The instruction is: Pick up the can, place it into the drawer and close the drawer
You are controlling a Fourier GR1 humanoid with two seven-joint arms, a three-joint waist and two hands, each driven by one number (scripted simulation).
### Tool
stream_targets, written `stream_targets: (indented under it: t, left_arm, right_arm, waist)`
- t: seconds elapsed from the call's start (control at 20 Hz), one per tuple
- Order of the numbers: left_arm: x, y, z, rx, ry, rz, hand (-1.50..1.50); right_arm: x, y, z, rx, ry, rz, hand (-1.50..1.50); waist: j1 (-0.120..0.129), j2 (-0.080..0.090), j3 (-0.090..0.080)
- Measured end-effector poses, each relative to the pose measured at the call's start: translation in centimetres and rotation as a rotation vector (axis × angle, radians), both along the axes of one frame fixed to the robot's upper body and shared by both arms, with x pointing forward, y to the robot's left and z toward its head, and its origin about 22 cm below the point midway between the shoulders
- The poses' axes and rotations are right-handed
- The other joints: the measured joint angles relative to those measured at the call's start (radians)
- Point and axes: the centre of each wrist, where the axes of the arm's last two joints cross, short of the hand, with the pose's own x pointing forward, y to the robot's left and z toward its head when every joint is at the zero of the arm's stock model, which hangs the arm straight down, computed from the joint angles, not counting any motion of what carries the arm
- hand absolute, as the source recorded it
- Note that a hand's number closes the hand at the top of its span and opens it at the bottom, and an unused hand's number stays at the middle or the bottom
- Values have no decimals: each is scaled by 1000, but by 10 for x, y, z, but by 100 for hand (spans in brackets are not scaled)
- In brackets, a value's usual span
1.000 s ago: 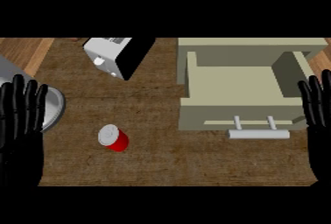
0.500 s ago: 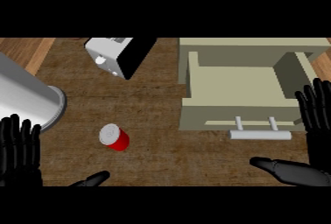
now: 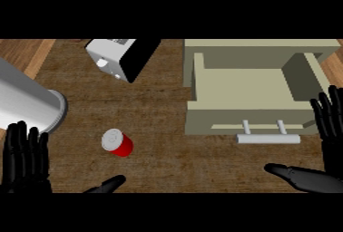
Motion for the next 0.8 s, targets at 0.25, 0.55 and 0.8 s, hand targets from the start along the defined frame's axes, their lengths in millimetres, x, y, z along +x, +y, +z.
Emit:
stream_targets:
  t: [0.25, 0.55, 0.8]
  left_arm:
    - [13, -7, -11, -15, 35, -9, -150]
    - [26, -21, -38, -23, 81, 0, -150]
    - [33, -24, -67, -23, 115, 13, -150]
  right_arm:
    - [-7, -7, 1, -11, -3, -2, -150]
    - [-6, -17, 2, -6, -17, -8, -150]
    - [-9, -22, 4, -18, -19, -6, -150]
  waist:
    - [-2, 0, 0]
    - [-2, 1, 0]
    - [-2, 0, 0]
